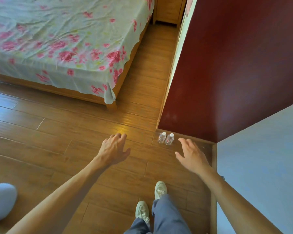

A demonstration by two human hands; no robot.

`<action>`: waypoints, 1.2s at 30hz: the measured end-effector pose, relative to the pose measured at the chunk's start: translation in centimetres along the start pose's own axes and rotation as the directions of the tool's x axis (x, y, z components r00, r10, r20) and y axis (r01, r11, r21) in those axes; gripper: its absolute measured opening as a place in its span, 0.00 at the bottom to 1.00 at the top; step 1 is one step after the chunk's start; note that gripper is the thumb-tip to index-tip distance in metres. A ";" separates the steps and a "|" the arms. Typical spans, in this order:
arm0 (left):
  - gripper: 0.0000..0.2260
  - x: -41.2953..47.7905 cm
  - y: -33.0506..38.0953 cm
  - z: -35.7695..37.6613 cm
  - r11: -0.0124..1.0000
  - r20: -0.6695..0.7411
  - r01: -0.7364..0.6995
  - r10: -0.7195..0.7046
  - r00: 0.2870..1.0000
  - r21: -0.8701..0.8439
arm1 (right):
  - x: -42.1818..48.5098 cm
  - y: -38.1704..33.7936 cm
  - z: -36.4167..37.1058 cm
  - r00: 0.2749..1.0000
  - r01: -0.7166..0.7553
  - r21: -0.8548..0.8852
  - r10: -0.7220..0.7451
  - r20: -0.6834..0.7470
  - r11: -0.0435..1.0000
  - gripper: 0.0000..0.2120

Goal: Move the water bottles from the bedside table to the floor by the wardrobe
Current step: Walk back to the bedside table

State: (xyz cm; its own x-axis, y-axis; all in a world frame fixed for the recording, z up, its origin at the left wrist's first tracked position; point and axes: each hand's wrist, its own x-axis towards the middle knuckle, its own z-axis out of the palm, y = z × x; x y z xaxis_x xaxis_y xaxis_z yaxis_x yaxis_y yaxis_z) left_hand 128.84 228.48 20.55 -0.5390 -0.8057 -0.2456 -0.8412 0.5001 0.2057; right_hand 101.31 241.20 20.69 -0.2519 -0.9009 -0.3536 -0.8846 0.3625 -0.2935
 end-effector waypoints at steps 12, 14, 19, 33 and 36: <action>0.23 7.9 -0.2 -3.9 0.999 -0.080 0.049 -0.047 0.996 0.016 | 9.2 -5.4 -5.9 0.979 0.202 -0.067 -0.202 0.009 0.977 0.26; 0.23 9.9 0.0 -4.7 0.998 -0.080 0.056 -0.054 0.995 0.022 | 11.4 -6.0 -6.9 0.977 0.215 -0.054 -0.215 0.016 0.975 0.25; 0.23 13.6 0.5 -7.1 0.995 -0.110 0.098 -0.095 0.989 0.026 | 16.9 -7.1 -10.0 0.960 0.281 -0.020 -0.281 0.015 0.959 0.23; 0.22 20.5 -1.6 -12.2 0.989 -0.145 0.141 -0.134 0.980 0.044 | 24.8 -7.9 -14.0 0.957 0.290 -0.036 -0.289 0.026 0.957 0.24; 0.21 22.6 -2.5 -13.1 0.993 -0.163 0.116 -0.111 0.980 0.025 | 26.4 -8.5 -14.5 0.959 0.282 -0.053 -0.282 0.016 0.958 0.23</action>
State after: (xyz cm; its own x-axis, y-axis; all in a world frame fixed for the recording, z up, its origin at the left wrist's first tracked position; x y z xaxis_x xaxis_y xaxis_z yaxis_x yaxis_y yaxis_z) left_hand 119.31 204.87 26.89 -0.4282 -0.8971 -0.1094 -0.8991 0.4106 0.1520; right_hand 96.46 210.87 26.67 0.0136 -0.9627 -0.2704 -0.9390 0.0806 -0.3343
